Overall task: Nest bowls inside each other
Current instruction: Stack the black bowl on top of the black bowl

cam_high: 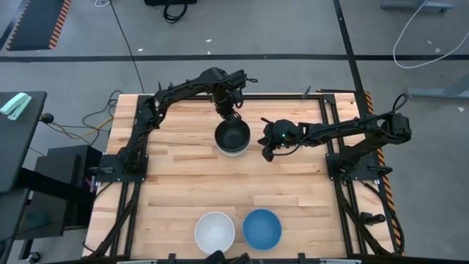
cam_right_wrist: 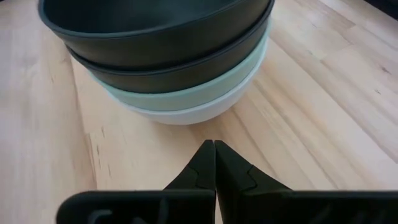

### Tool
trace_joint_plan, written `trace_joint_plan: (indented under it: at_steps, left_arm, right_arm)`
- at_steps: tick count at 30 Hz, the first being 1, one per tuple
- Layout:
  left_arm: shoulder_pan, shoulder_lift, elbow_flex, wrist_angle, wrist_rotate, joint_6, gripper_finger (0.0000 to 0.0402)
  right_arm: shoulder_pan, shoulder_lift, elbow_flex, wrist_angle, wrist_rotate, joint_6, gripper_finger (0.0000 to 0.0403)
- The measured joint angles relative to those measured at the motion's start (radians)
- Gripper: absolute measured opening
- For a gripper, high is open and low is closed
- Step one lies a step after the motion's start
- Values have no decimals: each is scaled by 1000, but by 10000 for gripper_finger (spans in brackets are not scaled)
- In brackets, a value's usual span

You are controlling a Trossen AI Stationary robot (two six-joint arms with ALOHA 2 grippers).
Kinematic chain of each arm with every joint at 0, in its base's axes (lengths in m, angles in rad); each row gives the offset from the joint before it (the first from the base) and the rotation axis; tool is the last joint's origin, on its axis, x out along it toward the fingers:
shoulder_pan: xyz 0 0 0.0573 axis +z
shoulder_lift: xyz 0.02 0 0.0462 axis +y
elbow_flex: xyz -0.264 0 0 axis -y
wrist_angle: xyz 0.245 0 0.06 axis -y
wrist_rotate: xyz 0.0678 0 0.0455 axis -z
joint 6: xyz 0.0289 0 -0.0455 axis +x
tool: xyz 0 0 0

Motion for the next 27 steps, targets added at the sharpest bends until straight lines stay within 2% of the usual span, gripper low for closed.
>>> trace_joint_plan:
  at_steps: [7,15,22,27]
  left_arm:
    - [0,-4,47,-46,-1,0,37]
    - [-3,-7,112,-107,-6,27,26]
    - [-3,-8,134,-177,-115,47,16]
    - [-1,-17,134,-197,-140,48,23]
  right_arm:
    - [-2,0,0,0,13,0,6]
    - [-2,0,0,37,38,-48,2]
    - [-2,-1,0,127,38,-88,2]
    - [-6,-20,20,123,38,-115,2]
